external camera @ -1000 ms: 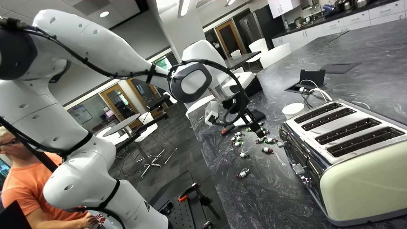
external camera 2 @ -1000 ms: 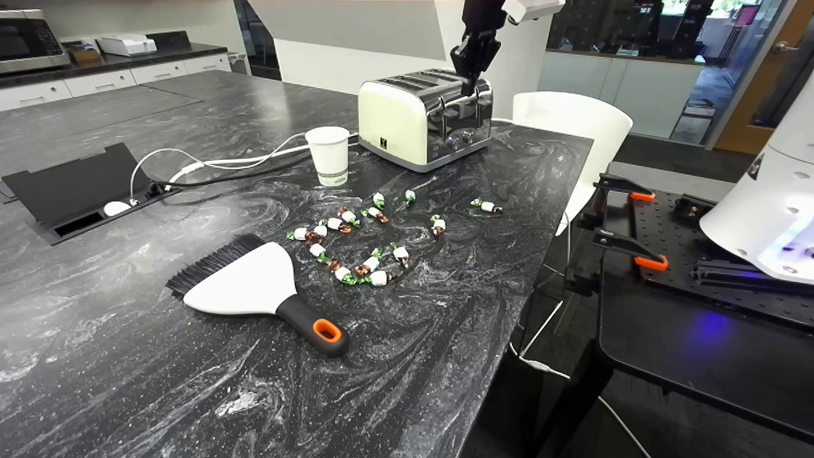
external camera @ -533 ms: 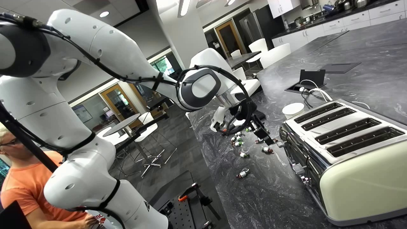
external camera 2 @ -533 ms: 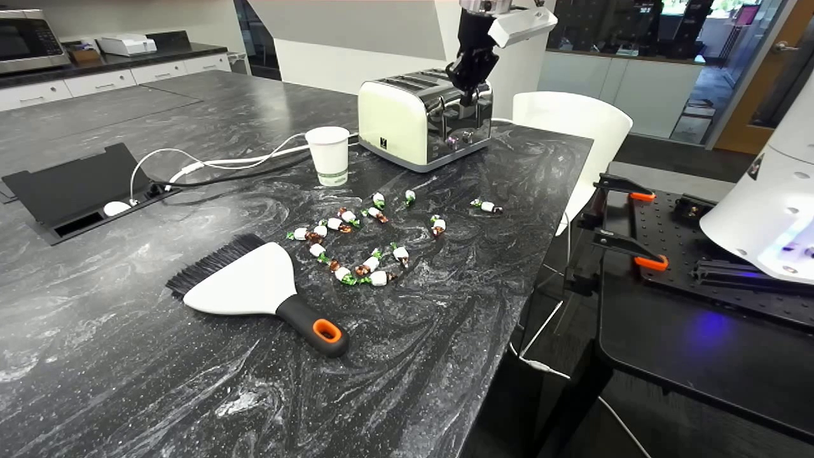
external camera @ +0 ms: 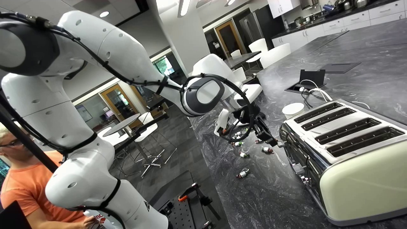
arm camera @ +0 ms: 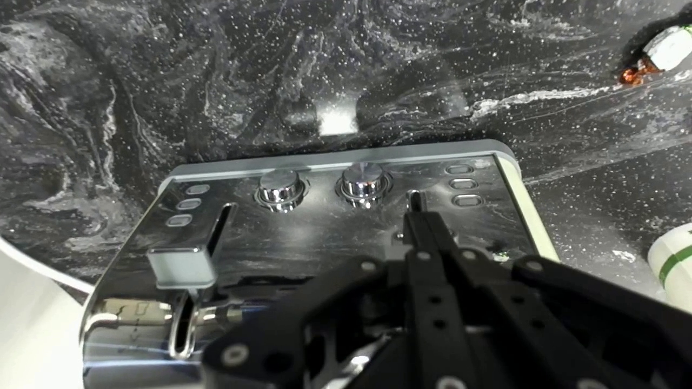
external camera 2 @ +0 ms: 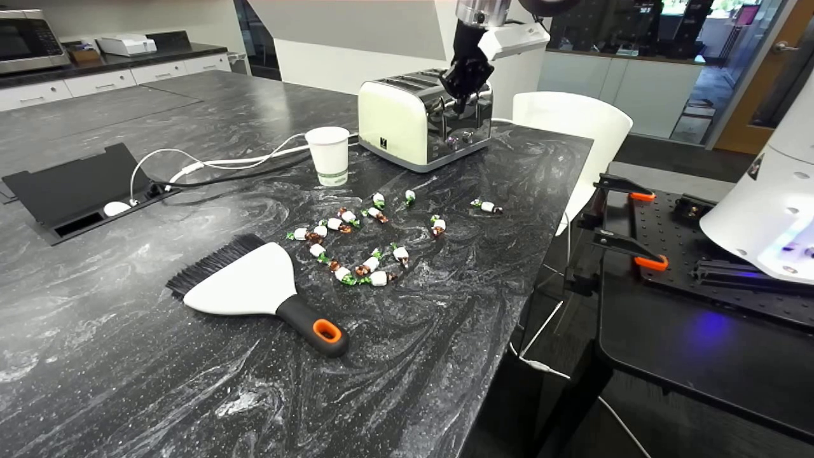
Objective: Pull down the left toaster lever.
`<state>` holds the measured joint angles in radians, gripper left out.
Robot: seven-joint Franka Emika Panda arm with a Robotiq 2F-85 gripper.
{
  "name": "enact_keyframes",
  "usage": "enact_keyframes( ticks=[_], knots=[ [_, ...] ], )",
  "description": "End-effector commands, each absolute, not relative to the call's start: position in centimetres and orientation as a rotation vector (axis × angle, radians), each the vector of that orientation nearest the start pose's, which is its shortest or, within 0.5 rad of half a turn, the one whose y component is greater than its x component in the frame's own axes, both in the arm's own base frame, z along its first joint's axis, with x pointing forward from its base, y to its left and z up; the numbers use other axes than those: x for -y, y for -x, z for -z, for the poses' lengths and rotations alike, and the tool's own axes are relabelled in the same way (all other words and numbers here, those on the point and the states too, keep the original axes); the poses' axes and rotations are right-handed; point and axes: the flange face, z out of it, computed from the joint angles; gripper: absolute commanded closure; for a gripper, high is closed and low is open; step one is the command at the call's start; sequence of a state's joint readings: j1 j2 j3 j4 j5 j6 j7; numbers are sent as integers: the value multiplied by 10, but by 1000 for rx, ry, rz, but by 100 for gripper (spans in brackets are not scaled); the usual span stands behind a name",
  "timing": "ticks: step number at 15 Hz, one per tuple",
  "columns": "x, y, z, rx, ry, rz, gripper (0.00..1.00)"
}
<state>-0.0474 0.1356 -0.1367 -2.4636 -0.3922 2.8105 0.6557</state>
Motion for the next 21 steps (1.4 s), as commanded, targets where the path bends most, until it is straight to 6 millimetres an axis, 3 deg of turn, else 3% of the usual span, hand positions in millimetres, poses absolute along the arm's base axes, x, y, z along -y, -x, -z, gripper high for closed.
enact_keyframes(
  ticks=[1,13,21],
  knots=[
    [76,-498,-256,-836,3115,472,100],
    [73,-503,-227,-927,3089,487,100],
    [69,-497,-180,-935,3086,395,100]
  ],
)
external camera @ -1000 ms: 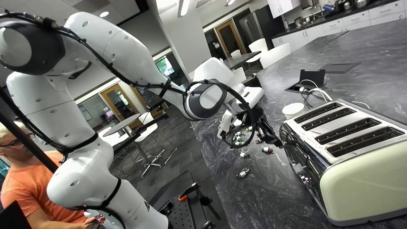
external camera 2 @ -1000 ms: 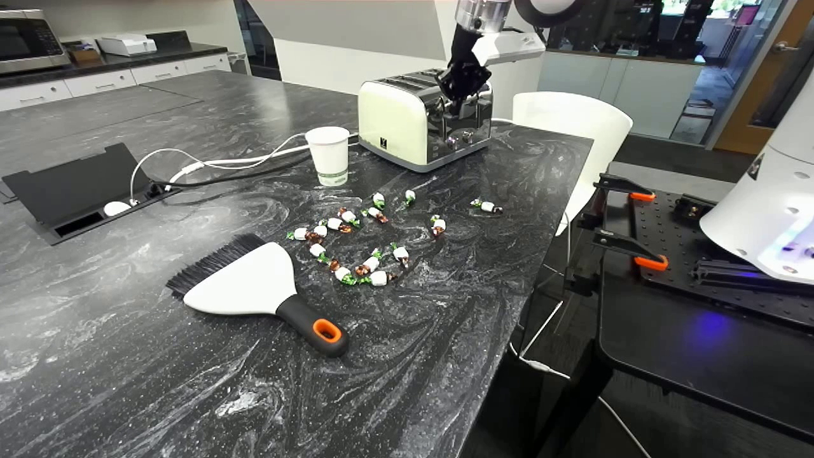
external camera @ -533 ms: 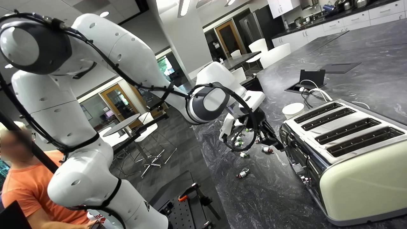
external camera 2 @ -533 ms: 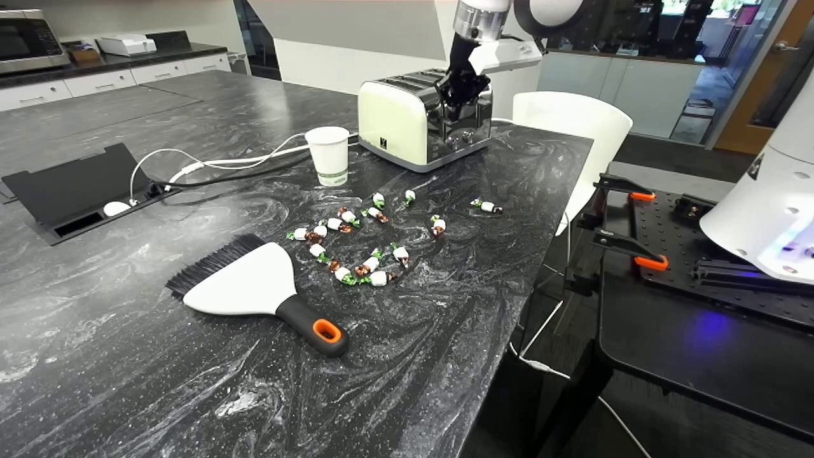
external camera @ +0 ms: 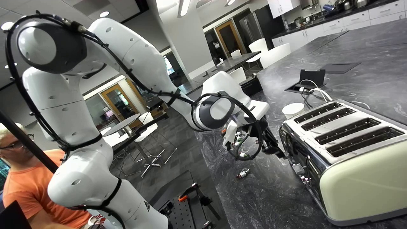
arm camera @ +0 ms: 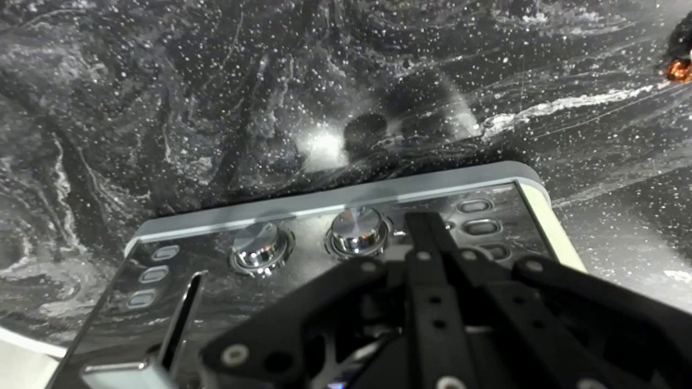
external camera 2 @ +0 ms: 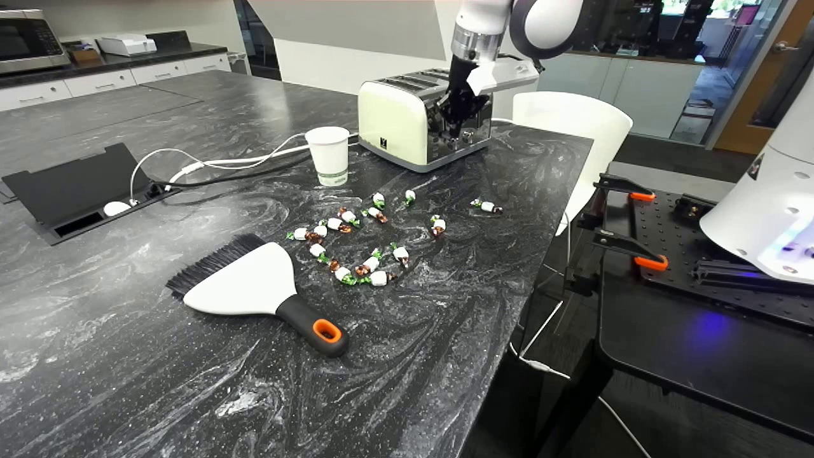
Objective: Pull down the left toaster lever.
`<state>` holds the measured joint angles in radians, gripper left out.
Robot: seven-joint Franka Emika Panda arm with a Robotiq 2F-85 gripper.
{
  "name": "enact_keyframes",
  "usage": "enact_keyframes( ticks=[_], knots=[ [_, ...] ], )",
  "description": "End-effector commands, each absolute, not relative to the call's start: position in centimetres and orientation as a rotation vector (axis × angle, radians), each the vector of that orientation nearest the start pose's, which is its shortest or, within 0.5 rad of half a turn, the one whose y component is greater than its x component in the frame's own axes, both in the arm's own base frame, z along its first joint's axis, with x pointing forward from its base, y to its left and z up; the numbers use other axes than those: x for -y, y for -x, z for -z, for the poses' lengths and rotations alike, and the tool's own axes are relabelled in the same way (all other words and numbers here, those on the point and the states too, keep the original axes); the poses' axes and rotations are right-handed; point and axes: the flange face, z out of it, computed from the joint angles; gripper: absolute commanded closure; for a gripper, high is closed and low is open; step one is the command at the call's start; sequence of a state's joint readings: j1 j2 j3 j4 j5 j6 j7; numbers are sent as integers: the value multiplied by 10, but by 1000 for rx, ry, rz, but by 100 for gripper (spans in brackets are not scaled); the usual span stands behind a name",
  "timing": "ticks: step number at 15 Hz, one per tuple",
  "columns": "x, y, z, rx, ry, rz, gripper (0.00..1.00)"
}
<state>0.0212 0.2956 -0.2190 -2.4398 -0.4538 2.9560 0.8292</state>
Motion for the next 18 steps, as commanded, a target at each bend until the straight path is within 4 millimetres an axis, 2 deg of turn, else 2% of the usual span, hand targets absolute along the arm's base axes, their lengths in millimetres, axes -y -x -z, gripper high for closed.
enact_keyframes(
  ticks=[1,8,10,12,14,18],
  knots=[
    [70,-497,-176,-935,3084,396,100],
    [67,-495,-152,-938,3077,352,100],
    [67,-495,-159,-945,3067,368,100],
    [71,-494,-190,-954,3059,444,100],
    [74,-480,-222,-945,3057,500,100],
    [76,-442,-271,-927,3065,544,100]
  ],
)
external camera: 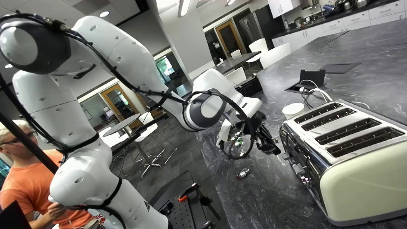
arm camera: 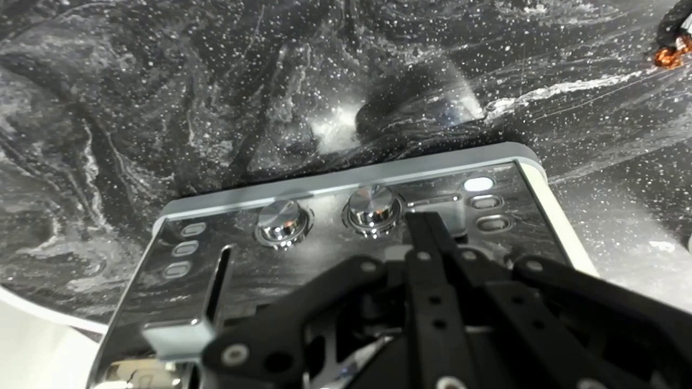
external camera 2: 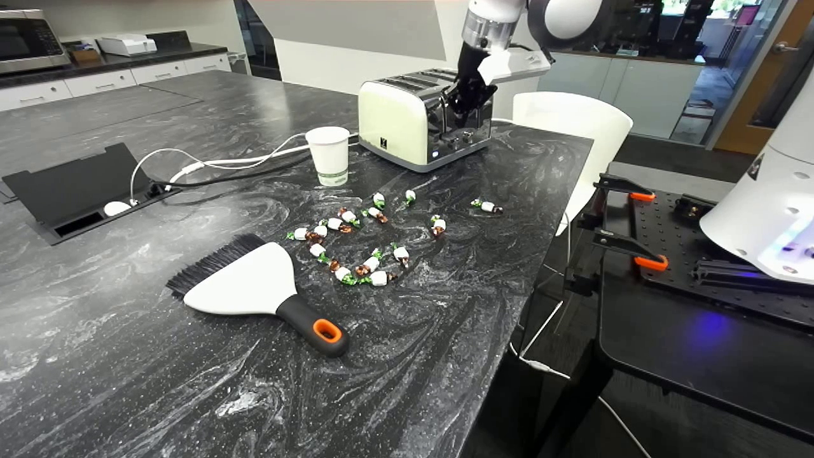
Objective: Pull down the left toaster lever.
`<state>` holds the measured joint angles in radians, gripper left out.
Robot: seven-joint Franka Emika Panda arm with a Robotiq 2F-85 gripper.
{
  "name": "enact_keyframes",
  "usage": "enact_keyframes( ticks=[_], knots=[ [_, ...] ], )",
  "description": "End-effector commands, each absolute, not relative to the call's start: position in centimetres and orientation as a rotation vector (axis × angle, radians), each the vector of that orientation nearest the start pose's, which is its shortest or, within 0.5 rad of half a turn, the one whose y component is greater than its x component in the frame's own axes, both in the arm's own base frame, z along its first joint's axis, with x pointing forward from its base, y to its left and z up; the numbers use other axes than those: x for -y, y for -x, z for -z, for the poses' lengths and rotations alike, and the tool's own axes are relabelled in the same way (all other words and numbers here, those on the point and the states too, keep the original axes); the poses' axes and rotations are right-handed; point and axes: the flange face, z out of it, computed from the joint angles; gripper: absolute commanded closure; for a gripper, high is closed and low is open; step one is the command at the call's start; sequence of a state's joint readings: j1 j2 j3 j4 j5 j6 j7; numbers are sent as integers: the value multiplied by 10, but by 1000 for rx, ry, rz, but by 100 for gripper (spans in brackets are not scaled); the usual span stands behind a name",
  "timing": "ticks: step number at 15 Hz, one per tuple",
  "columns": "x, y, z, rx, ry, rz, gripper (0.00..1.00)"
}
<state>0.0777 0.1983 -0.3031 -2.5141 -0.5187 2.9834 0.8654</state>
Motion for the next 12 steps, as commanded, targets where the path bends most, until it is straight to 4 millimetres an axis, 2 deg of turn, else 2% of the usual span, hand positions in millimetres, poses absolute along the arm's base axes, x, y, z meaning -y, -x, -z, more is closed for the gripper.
enact_keyframes(
  ticks=[1,8,9,10,12],
  knots=[
    [76,-434,-282,-918,3054,567,100],
    [70,-375,-349,-943,2989,669,100],
    [67,-376,-357,-948,2962,669,100],
    [67,-387,-368,-945,2961,672,100],
    [64,-382,-385,-943,2950,701,100]
  ],
)
